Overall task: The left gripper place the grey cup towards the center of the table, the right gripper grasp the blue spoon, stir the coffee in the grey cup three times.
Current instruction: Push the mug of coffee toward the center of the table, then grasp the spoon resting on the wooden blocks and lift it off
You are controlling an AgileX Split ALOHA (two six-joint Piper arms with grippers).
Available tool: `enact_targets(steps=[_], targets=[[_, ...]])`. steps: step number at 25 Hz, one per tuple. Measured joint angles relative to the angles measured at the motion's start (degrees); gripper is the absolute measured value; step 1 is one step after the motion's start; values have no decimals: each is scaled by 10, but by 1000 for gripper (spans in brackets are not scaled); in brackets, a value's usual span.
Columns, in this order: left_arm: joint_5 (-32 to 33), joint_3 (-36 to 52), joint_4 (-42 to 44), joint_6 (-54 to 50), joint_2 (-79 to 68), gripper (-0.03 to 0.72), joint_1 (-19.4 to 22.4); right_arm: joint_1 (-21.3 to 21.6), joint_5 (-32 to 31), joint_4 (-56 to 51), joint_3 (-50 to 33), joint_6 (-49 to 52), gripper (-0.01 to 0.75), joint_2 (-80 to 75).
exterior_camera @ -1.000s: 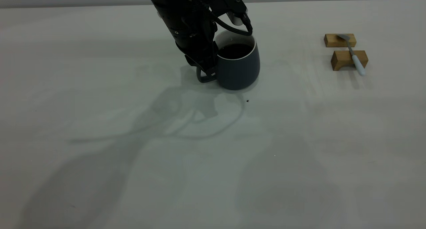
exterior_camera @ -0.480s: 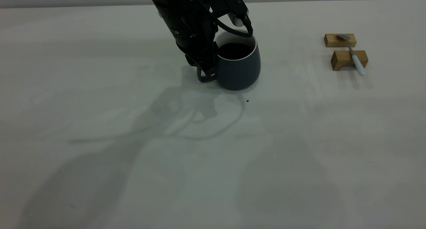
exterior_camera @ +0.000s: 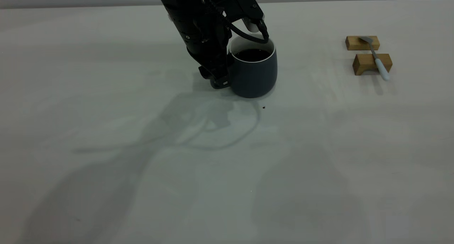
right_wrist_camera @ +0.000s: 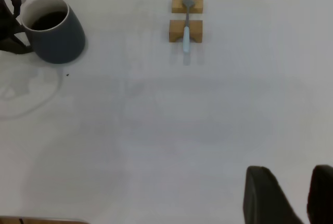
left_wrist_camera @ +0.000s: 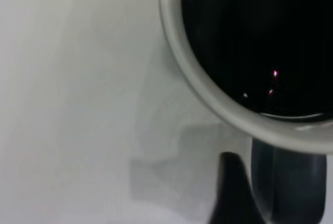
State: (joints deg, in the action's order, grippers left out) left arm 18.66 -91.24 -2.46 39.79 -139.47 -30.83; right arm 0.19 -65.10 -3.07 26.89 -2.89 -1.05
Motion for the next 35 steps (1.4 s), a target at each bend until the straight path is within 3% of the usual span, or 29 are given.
enact_targets(steps=[4, 9, 23, 27, 35], targets=[[26, 0, 1, -12, 26, 652, 0, 0, 0, 0, 0, 0, 242, 0], [114, 0, 1, -49, 115, 648, 20, 0, 0, 0, 0, 0, 242, 0], [483, 1, 4, -215, 351, 405, 125, 0, 0, 0, 0, 0, 242, 0], [483, 15, 8, -246, 398, 358, 135, 0, 0, 0, 0, 0, 242, 0], [483, 129, 16, -288, 584, 305, 135, 0, 0, 0, 0, 0, 242, 0]])
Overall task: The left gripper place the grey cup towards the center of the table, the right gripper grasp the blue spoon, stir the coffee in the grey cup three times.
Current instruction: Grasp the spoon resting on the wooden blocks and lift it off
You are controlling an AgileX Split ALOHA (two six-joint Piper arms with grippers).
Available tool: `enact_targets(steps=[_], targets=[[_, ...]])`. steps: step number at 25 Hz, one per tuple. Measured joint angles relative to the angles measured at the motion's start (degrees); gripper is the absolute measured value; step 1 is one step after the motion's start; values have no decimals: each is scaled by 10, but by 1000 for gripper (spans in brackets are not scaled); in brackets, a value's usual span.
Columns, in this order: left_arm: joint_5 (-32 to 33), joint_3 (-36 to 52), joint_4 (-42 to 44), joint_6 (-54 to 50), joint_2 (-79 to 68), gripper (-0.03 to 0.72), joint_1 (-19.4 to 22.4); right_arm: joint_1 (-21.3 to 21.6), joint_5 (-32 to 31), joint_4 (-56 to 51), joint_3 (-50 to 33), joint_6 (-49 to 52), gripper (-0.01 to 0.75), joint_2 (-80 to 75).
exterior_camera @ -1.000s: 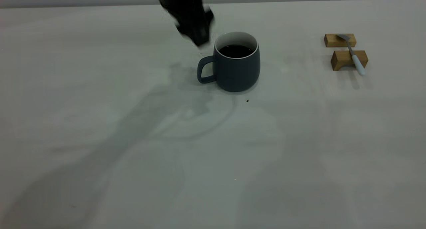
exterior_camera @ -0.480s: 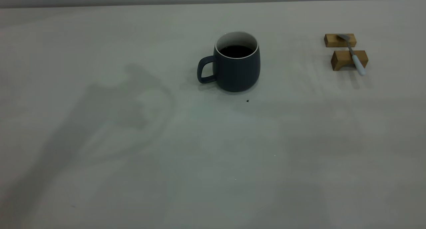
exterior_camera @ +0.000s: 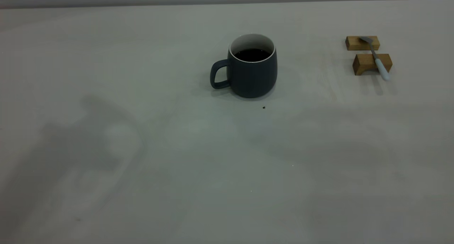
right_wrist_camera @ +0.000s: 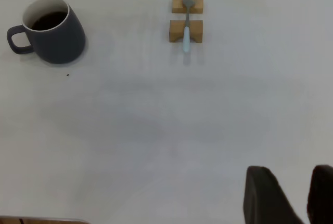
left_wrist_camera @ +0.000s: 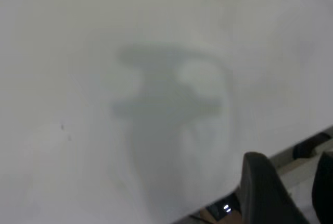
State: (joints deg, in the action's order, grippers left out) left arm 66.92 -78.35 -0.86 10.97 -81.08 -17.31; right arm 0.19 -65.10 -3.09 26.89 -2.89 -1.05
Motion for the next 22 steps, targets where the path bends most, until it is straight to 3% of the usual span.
enact_targets(steps=[8, 15, 22], targets=[[0, 237, -2, -65, 237, 298, 7, 0, 0, 0, 0, 0, 242, 0], [-2, 397, -9, -73, 437, 297, 107, 0, 0, 0, 0, 0, 242, 0], [-23, 470, -1, -84, 616, 297, 179, 0, 0, 0, 0, 0, 242, 0]])
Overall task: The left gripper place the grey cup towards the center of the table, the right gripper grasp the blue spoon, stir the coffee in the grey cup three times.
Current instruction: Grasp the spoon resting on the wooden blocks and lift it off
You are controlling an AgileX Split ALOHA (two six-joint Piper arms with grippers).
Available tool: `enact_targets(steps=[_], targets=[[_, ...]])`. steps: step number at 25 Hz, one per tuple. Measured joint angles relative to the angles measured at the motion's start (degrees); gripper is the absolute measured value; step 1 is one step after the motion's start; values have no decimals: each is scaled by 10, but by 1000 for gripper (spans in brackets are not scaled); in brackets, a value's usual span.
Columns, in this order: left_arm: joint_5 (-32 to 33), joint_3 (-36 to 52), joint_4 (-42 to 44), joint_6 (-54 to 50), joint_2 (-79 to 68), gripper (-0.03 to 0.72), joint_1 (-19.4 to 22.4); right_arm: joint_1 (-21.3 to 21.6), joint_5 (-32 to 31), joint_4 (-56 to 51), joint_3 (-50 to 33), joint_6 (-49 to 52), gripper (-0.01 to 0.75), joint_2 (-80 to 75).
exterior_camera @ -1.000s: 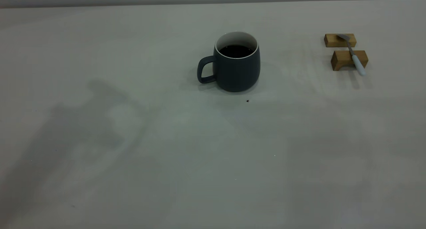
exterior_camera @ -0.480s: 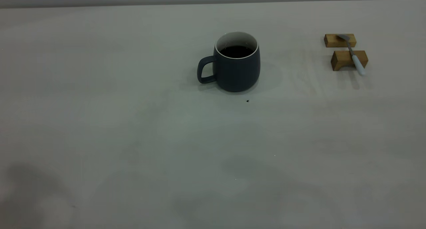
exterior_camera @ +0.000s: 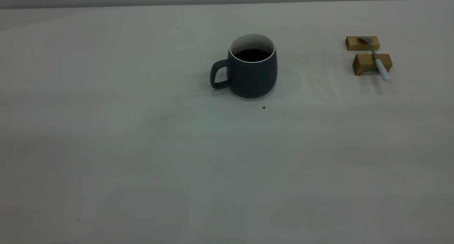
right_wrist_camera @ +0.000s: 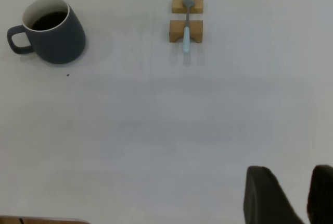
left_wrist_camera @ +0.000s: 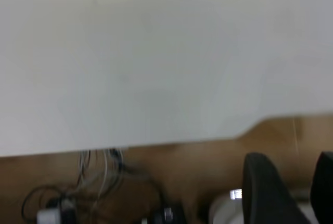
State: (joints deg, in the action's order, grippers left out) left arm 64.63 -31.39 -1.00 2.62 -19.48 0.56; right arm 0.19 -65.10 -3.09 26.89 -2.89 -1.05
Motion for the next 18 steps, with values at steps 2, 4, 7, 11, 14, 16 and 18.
enact_targets(steps=[2, 4, 7, 11, 14, 16, 18], targets=[[0, 11, 2, -8, 38, 297, 11, 0, 0, 0, 0, 0, 242, 0], [0, 19, 2, -15, 75, 297, 12, 0, 0, 0, 0, 0, 242, 0], [-1, 25, 5, -19, 119, 297, 12, 0, 0, 0, 0, 0, 242, 0], [-3, 26, 10, -20, 165, 297, 12, 0, 0, 0, 0, 0, 242, 0], [-2, 34, 16, -20, 186, 297, 12, 0, 0, 0, 0, 0, 242, 0], [0, 35, 17, -20, 195, 297, 11, 0, 0, 0, 0, 0, 242, 0], [0, 35, 17, -22, 203, 297, 8, 0, 0, 0, 0, 0, 242, 0]])
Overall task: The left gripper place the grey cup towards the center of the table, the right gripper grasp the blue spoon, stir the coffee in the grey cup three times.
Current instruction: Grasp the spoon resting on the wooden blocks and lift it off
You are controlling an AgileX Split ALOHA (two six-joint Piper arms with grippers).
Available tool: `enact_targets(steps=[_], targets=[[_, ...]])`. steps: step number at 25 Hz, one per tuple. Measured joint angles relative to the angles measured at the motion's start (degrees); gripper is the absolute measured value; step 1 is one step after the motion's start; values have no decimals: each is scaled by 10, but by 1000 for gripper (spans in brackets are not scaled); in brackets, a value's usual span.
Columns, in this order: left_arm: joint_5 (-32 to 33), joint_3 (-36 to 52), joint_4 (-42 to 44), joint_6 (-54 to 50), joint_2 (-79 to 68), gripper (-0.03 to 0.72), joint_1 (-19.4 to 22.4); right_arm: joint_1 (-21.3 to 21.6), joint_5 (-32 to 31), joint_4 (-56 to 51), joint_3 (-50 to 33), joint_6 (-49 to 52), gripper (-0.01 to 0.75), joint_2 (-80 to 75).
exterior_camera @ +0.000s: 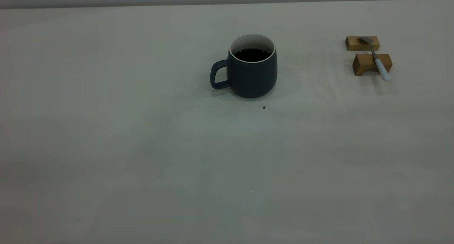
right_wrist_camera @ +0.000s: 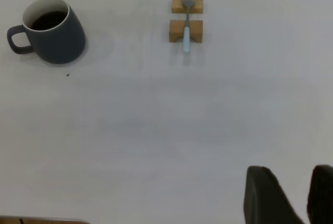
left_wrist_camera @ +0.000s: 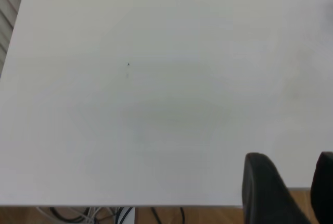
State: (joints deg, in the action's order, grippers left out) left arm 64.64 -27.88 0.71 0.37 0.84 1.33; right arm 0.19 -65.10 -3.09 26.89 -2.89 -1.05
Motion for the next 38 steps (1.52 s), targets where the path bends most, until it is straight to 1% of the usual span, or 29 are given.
enact_targets(steps=[3, 30, 34, 36, 38], targets=[[1, 0, 0, -4, 2, 297, -9, 0, 0, 0, 0, 0, 242, 0], [1, 0, 0, -4, 2, 297, -9, 0, 0, -1, 0, 1, 242, 0], [1, 0, 0, -4, 2, 297, -9, 0, 2, -1, 0, 22, 244, 0], [1, 0, 0, -4, 2, 297, -9, 0, 6, -1, 6, 29, 272, -5], [1, 0, 0, -4, 2, 297, -9, 0, 14, 5, 20, 29, 334, -30]])
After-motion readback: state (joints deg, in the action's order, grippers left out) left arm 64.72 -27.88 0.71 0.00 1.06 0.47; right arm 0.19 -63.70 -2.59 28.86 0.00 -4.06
